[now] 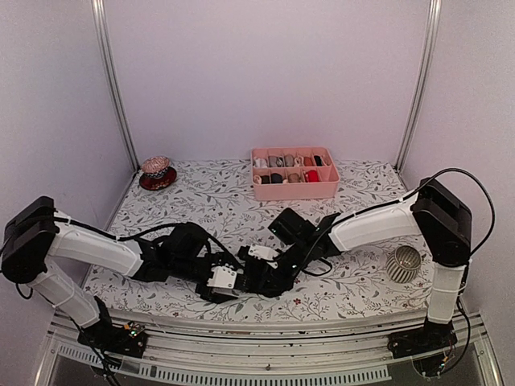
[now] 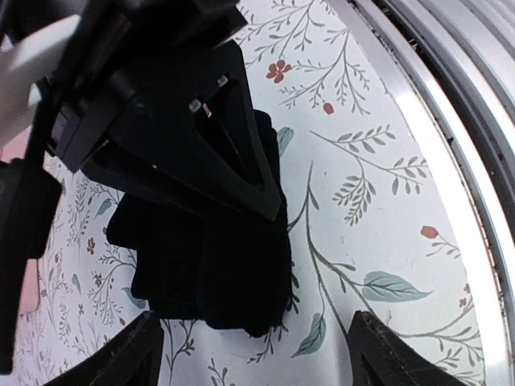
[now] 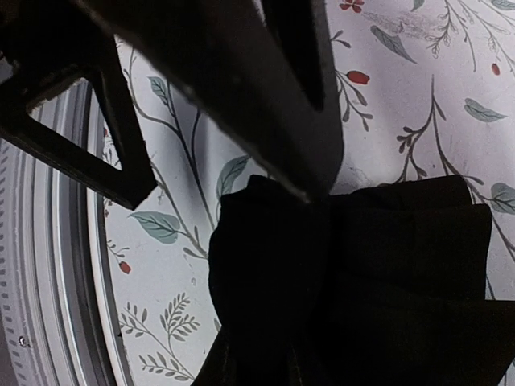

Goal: Roll the underwear
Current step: Roll the underwear at the center of the board.

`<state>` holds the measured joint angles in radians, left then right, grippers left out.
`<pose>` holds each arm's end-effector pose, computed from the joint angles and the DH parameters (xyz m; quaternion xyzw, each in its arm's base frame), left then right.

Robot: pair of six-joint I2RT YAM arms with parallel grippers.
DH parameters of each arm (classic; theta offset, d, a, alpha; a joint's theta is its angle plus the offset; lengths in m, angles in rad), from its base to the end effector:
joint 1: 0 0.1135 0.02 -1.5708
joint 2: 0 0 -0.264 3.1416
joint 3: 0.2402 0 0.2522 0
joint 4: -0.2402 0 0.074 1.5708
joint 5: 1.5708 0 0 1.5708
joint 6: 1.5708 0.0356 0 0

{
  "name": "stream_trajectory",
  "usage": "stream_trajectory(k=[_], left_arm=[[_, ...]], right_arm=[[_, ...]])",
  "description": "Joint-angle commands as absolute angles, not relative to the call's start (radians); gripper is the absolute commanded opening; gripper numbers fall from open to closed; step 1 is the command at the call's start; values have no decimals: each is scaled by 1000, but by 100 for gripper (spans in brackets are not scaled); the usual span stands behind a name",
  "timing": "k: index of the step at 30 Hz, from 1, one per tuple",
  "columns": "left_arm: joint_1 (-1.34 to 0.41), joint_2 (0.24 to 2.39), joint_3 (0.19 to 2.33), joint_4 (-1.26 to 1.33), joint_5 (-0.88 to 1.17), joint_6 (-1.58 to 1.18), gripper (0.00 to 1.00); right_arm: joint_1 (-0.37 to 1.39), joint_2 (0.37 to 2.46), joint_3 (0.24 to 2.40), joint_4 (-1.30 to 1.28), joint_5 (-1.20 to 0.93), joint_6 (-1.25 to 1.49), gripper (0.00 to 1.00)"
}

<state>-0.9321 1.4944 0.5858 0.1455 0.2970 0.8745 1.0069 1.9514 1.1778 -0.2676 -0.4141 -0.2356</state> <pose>0.1561 -0.2277 0.1458 0.7502 0.5173 -0.1472 0.3846 0.1959 0.3365 0.1384 -0.5935 0.7367 0.2802 0.1627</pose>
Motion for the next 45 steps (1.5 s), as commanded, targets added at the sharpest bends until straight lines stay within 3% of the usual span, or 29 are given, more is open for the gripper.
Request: stream_trajectory(k=[1, 5, 18, 25, 45], left_arm=[[-965, 1522, 559, 271, 195, 917, 79], [-980, 1495, 525, 310, 200, 934, 73], [-1054, 1502, 471, 401, 200, 968, 66], [-1084, 1582, 489, 446, 114, 961, 51], [-1102, 1712, 500, 558, -50, 987, 53]], right_arm=[[984, 2020, 1175, -379, -595, -187, 8], [970, 2030, 1177, -377, -626, -178, 9], [933, 2091, 1192, -361, -626, -156, 9], [930, 2094, 1186, -358, -617, -161, 9], [930, 2103, 1180, -361, -613, -176, 8]])
